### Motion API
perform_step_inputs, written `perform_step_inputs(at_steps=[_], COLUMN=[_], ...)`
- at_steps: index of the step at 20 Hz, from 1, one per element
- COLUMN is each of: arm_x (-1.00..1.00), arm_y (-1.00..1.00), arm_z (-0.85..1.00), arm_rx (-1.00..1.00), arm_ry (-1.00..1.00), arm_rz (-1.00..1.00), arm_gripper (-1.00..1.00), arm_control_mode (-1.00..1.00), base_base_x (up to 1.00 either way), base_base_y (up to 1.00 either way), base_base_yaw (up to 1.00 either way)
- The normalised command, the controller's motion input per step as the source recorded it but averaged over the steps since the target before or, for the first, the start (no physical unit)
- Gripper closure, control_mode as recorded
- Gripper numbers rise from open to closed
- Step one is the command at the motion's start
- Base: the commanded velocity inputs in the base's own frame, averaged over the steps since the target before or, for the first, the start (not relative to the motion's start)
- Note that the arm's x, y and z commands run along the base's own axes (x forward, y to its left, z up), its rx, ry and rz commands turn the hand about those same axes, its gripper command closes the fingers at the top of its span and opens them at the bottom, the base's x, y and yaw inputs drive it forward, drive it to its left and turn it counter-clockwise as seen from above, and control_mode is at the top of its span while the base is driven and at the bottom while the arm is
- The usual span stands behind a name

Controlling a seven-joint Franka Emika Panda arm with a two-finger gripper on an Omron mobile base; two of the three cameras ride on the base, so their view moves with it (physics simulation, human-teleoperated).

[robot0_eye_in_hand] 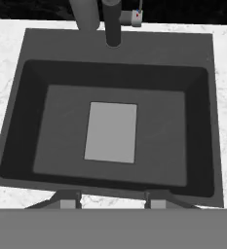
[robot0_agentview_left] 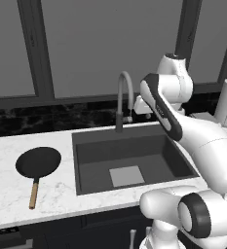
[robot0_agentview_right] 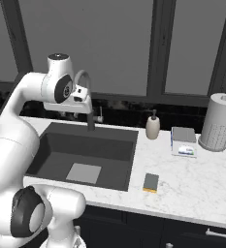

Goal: Pick the pan and sponge and place them into the sink. Then turn on the water.

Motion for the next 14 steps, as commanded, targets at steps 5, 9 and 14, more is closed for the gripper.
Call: perform_step_inputs(at_steps=[5, 9, 14], arm_x=[-0.03, -0.32, -0.06], arm_y=[0.49, 1.0, 1.0], arm_z=[-0.28, -0.69, -0.57], arm_rx=[0.0, 0.0, -0.01], arm_ry=[0.0, 0.0, 0.06], arm_rz=[0.03, 0.12, 0.14], arm_gripper=[-1.0, -1.0, -1.0], arm_control_mode=[-1.0, -1.0, -1.0], base_base_x=[0.0, 0.0, 0.0], base_base_y=[0.0, 0.0, 0.0], base_base_yaw=[0.0, 0.0, 0.0])
